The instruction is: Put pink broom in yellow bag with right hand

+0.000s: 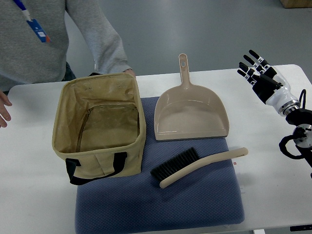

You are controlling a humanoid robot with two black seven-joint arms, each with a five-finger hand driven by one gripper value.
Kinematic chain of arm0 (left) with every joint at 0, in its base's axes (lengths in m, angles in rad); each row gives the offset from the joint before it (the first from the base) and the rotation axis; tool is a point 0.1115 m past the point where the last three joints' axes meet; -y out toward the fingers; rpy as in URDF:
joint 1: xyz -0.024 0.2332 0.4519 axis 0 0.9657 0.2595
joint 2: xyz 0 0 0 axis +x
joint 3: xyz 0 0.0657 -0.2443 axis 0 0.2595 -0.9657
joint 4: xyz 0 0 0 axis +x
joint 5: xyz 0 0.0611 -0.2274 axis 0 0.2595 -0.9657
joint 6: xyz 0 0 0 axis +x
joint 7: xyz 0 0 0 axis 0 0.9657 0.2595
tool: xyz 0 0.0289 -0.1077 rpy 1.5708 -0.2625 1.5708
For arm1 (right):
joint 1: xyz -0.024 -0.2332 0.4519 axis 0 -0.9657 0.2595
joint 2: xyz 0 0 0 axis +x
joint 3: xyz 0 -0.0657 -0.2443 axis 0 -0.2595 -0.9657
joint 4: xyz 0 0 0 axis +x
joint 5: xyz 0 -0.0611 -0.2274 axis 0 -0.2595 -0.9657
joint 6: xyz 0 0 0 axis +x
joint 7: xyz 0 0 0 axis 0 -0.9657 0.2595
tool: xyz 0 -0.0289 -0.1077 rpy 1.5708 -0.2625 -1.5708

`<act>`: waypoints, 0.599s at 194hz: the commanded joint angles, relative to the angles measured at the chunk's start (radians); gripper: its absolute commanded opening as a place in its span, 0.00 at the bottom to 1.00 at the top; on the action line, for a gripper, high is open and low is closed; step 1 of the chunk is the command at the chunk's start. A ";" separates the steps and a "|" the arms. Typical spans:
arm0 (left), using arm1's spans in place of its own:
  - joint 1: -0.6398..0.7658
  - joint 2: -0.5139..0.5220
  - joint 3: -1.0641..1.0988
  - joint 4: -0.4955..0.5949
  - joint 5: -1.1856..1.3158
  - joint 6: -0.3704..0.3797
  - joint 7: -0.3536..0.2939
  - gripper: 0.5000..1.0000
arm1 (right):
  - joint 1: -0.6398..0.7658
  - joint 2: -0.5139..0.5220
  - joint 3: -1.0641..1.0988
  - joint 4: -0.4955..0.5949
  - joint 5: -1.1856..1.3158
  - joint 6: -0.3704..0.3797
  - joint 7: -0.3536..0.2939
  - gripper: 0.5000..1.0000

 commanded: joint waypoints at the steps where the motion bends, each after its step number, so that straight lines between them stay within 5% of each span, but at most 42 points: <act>1: -0.001 0.000 0.000 0.000 0.000 0.000 0.000 1.00 | 0.001 0.003 0.000 0.001 -0.001 0.000 0.000 0.86; 116: 0.000 0.000 -0.003 0.003 0.000 0.003 0.000 1.00 | 0.001 0.002 0.011 0.001 0.004 0.004 0.000 0.86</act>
